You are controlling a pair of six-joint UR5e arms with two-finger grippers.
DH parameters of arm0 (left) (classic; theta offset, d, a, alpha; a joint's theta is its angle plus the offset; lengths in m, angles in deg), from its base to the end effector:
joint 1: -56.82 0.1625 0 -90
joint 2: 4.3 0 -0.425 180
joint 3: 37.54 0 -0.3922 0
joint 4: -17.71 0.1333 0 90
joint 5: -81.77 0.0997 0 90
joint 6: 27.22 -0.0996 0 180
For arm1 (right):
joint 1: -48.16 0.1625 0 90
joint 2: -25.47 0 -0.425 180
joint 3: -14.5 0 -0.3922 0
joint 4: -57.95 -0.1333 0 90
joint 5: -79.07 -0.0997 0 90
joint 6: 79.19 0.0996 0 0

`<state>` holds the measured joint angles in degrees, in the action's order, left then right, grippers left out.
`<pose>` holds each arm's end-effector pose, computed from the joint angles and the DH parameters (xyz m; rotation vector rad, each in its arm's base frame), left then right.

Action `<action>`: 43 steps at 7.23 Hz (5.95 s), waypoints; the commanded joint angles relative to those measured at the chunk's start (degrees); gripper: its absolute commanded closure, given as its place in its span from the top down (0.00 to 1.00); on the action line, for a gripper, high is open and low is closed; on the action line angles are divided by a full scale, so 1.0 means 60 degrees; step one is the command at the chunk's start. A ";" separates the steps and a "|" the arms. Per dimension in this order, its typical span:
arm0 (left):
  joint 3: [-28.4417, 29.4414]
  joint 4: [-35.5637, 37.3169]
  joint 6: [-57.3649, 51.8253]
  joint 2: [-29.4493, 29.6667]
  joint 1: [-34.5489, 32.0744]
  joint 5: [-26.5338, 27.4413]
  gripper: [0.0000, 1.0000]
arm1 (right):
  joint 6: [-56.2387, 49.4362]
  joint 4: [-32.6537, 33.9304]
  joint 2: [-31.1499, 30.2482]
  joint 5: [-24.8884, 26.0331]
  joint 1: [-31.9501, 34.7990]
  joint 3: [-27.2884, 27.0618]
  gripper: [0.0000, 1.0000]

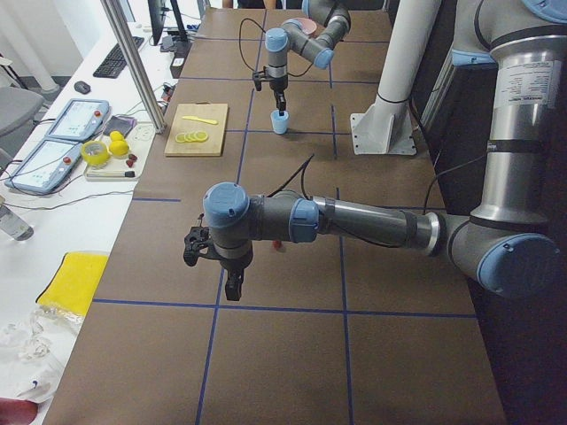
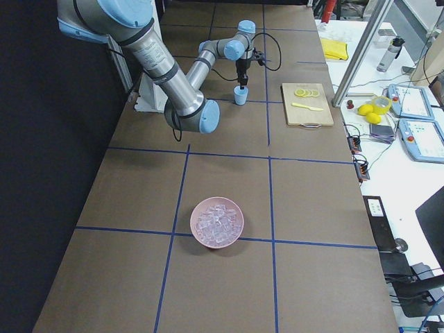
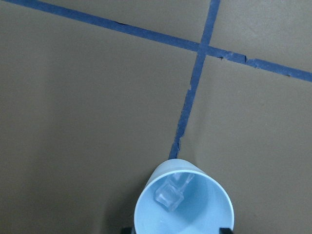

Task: Put ice and strawberries in cup
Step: 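Lower the right gripper into the blue cup and release the ice cube, then withdraw the right gripper back toward the pink ice bowl, then lower the right gripper into the pink bowl and grasp an ice cube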

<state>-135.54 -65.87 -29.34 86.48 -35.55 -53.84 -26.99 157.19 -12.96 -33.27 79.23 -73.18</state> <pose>-0.0826 -0.4929 0.5931 0.0701 0.7938 0.0123 -0.5713 -0.4557 0.1360 0.0816 -0.7814 -0.2475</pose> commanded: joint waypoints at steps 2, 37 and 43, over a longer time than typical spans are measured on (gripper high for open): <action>0.0000 0.0000 0.0000 -0.0027 0.0000 0.0000 1.00 | 0.0000 -0.0001 -0.0027 0.0003 0.0021 -0.0108 0.99; -0.1318 0.0014 0.0733 -0.0599 -0.0029 -0.0220 1.00 | -1.0591 -0.4879 -1.1731 -0.2400 0.7272 -0.2101 0.71; -0.1319 0.0014 0.0733 -0.0599 -0.0029 -0.0220 1.00 | -1.0591 -0.4879 -1.1659 -0.2151 0.7009 -0.1954 0.59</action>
<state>-143.45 -65.81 -24.94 82.89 -35.73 -55.16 -90.53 127.91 -83.19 -46.57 121.54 -85.11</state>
